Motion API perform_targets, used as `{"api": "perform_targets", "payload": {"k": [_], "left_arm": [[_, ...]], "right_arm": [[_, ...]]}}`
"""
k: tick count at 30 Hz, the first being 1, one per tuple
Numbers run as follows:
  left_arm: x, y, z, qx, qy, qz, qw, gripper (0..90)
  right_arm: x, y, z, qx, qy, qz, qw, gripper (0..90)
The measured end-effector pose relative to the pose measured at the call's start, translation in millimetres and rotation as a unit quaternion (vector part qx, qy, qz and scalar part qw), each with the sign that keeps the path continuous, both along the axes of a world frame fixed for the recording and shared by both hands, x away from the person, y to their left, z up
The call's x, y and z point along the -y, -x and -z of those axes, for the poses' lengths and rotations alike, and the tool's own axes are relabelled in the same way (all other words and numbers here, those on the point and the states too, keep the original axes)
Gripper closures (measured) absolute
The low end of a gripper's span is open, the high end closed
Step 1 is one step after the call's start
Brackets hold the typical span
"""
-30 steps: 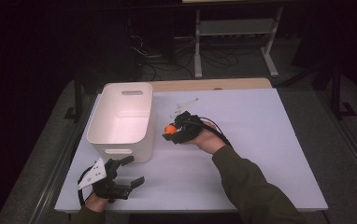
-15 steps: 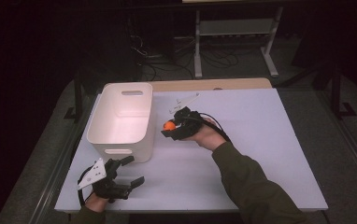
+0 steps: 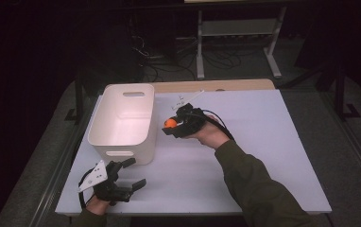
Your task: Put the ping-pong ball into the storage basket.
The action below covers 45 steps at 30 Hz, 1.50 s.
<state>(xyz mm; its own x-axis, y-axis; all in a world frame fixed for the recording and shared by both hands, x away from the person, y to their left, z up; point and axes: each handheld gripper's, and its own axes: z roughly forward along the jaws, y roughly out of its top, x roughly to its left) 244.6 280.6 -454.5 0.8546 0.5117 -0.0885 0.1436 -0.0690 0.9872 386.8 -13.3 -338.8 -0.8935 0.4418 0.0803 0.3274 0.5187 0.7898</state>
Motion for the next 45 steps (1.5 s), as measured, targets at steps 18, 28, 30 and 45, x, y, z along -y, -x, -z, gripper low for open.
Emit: {"api": "perform_targets", "payload": {"k": [18,28,30,45], "left_arm": [[-0.6,-0.7,0.0,-0.001,-0.001,0.000,1.0000,13.7],[-0.3,-1.4,-0.1,-0.004,-0.001,0.001,1.0000,13.7],[-0.9,-1.0,0.1,-0.001,0.002,0.001,1.0000,13.7],[-0.3,-1.4,-0.2,-0.002,-0.003,0.001,1.0000,13.7]], "right_arm": [[-7.6,-2.3,-19.8,0.007,-0.009,-0.012,0.9999,49.5],[-14.9,-3.5,-34.8,0.015,-0.018,-0.023,0.9995,49.4],[-17.6,-4.5,-38.5,0.016,-0.019,-0.022,0.9995,49.4],[-38.6,-3.0,-47.0,0.019,-0.021,-0.042,0.9987,49.4]]}}
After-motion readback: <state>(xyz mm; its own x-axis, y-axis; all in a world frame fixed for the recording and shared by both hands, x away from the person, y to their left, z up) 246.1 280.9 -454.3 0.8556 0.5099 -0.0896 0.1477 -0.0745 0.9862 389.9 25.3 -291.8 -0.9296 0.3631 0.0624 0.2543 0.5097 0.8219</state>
